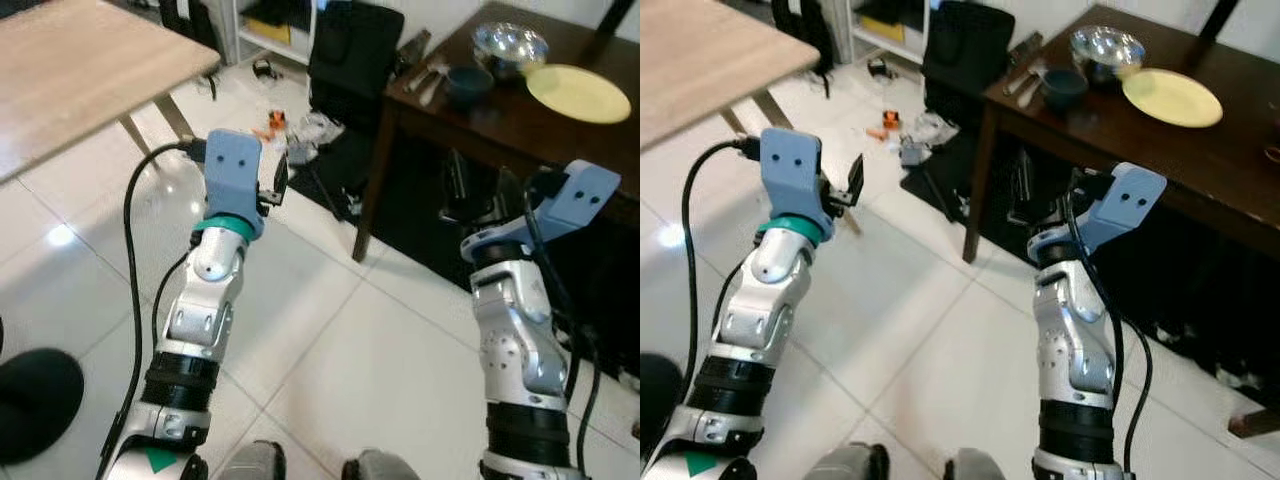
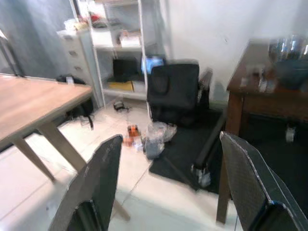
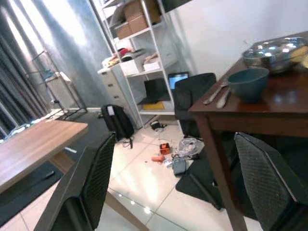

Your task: Setting the table

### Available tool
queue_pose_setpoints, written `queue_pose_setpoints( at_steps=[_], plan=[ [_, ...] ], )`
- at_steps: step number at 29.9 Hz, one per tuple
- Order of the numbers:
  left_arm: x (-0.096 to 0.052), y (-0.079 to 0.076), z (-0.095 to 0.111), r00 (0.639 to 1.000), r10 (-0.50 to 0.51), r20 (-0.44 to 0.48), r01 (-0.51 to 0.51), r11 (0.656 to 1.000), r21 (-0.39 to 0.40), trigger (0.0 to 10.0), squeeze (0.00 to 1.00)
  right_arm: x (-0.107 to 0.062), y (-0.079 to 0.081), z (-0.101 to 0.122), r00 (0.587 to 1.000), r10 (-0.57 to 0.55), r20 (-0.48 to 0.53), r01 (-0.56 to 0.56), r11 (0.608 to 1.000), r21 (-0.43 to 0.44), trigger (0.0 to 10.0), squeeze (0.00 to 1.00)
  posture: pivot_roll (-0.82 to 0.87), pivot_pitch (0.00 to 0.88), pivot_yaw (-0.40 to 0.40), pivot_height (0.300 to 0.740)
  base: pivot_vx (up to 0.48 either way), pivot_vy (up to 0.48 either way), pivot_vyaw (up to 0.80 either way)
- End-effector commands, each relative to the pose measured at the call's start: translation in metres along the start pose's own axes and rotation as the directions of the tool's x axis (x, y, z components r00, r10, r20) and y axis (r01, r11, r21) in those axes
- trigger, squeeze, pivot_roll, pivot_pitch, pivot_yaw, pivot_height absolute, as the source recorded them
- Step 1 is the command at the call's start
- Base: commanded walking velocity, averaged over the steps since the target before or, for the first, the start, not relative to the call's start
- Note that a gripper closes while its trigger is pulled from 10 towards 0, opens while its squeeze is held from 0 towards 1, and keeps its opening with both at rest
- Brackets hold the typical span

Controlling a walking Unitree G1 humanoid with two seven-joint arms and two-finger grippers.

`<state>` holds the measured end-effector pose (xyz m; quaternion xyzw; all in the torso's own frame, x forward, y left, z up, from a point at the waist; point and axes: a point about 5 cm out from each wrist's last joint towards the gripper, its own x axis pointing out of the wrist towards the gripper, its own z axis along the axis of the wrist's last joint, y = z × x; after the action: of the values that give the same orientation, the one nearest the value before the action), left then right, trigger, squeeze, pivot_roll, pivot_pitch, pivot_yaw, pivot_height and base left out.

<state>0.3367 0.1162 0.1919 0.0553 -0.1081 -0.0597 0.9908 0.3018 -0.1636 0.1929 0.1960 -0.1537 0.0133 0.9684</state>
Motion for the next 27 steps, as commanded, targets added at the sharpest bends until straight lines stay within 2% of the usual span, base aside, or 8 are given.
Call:
queue_pose_setpoints(
  at_steps=[1,5,12,18,27],
  plan=[
    [0.000,-0.008,-0.001,0.999,-0.050,-0.001,0.050,0.999,0.000,10.0,0.00,-0.002,-0.008,0.000,0.999,-0.035,-0.004,0.035,0.999,-0.003,10.0,0.00,-0.04,0.000,0.052,0.740,0.480,0.000,-0.80],
    [0.000,-0.011,0.001,0.994,-0.110,0.006,0.110,0.994,0.007,10.0,0.00,-0.002,-0.009,0.001,0.999,-0.043,-0.004,0.043,0.999,0.001,10.0,0.00,-0.04,0.000,0.053,0.740,0.480,0.000,-0.80],
    [0.000,-0.014,0.001,0.989,-0.151,0.007,0.151,0.989,0.007,10.0,0.00,-0.002,-0.010,0.001,0.999,-0.047,-0.002,0.047,0.999,0.002,10.0,0.00,-0.04,0.000,0.052,0.740,0.480,0.000,-0.80],
    [-0.004,-0.021,0.001,0.970,-0.244,0.011,0.244,0.970,0.010,10.0,0.00,-0.001,-0.011,0.002,0.998,-0.057,0.001,0.057,0.998,-0.002,10.0,0.00,-0.04,0.000,0.051,0.740,0.480,0.000,-0.80],
    [-0.005,-0.023,0.001,0.961,-0.275,0.013,0.275,0.961,0.005,10.0,0.00,0.000,-0.014,0.002,0.997,-0.071,0.002,0.071,0.997,-0.004,10.0,0.00,-0.04,0.000,0.052,0.740,0.480,0.000,-0.80]
  ],
)
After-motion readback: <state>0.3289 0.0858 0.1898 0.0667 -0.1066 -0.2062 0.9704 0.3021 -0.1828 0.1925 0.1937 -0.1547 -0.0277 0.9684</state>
